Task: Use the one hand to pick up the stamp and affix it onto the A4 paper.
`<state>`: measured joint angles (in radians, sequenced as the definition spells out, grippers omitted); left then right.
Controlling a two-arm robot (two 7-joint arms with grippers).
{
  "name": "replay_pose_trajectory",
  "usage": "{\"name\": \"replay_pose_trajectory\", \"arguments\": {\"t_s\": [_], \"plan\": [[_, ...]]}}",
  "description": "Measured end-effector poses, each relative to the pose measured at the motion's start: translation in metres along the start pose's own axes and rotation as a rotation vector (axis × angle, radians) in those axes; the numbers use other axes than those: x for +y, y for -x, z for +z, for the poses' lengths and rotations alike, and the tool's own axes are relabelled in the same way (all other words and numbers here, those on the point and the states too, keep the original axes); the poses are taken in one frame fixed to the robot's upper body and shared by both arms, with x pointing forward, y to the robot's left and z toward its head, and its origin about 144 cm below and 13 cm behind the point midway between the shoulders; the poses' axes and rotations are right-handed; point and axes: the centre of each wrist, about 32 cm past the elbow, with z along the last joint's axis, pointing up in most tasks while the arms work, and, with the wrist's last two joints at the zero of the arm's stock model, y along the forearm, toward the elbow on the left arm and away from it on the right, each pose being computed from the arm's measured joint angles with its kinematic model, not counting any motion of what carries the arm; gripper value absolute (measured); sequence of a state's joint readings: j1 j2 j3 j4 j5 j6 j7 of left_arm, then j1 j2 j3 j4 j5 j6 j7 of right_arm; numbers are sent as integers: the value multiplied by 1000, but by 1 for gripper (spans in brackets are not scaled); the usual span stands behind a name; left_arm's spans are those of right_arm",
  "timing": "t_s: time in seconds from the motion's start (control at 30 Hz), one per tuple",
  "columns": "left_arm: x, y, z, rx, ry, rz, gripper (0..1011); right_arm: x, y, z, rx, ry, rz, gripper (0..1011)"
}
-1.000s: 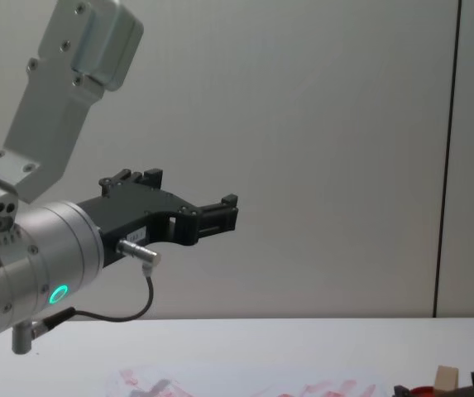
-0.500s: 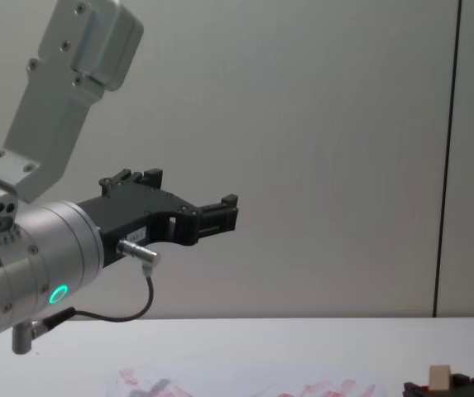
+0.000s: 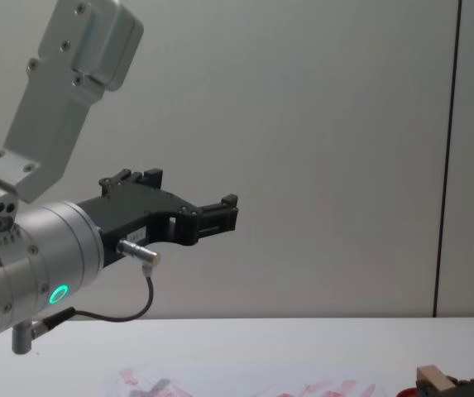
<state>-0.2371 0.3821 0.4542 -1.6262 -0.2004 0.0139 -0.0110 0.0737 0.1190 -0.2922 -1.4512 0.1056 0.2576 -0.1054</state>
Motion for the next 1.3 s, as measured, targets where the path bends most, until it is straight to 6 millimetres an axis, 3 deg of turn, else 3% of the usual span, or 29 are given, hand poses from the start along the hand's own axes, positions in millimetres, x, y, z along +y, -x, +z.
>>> {"name": "replay_pose_trajectory", "arguments": {"t_s": [0.33, 0.67, 1.3], "plan": [[0, 0, 0, 0, 0, 0, 1002, 0, -1, 2, -5, -18, 4, 218], [0, 0, 0, 0, 0, 0, 1001, -5, -3, 16, -24, -114, 49, 218], [0, 0, 0, 0, 0, 0, 1002, -11, 6, 45, -53, -181, 289, 218]]}}
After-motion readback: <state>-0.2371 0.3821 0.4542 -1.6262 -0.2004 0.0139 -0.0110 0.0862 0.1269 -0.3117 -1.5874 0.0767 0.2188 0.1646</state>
